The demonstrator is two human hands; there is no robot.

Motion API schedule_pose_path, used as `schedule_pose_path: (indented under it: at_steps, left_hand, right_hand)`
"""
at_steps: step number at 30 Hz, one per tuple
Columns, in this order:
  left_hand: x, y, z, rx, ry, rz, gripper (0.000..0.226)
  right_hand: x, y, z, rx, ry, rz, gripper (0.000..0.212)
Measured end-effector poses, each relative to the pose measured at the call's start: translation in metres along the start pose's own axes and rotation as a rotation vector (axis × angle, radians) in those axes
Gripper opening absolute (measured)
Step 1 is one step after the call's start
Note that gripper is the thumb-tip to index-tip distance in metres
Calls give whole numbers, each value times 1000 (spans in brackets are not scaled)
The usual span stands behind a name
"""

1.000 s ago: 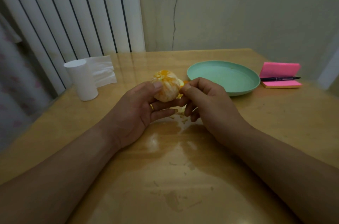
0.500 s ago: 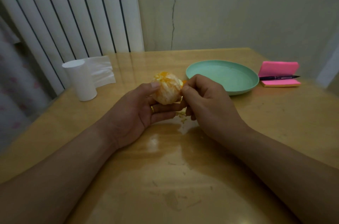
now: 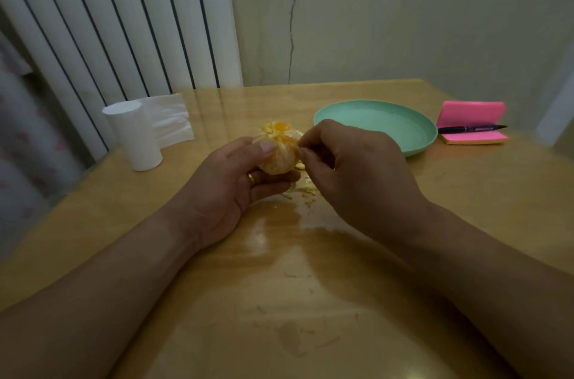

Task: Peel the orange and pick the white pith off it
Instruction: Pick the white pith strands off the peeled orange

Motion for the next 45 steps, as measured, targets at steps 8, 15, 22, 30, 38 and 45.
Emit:
schedule_pose_path:
  at_steps: [8,15,22,30,38,45]
  left_hand:
    - [0,5,0,43,31,8,53]
    - [-1,9,-2,79,29,28,56]
    - [-2,7,0,-53,-27,41,52]
    - [-4,11,-2,-163,-104,71,55]
    - [-1,5,3,-100,-57,56,51]
    - [-1,1,-2,90,23,-45,51]
  right_hand:
    - [5,-3,9,-138,-58,-13,12]
    - [3,-6,11,-105,-45,-58,12]
    - [1,-3,7,-49,-13,-15,16]
    - [-8,19,-17,444,378,150,29]
    - [-9,16,-16,425,367,57,8]
    - [0,1,2,-33,55,51,11]
Point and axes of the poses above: each hand's wrist, its own x-axis towards the middle knuckle, its own y-axis out of the palm, z = x × y, the point moved 7 cm from there along x, towards the middle knuckle, and after that the axes turned 3 degrees about z, right-handed, at the moved point
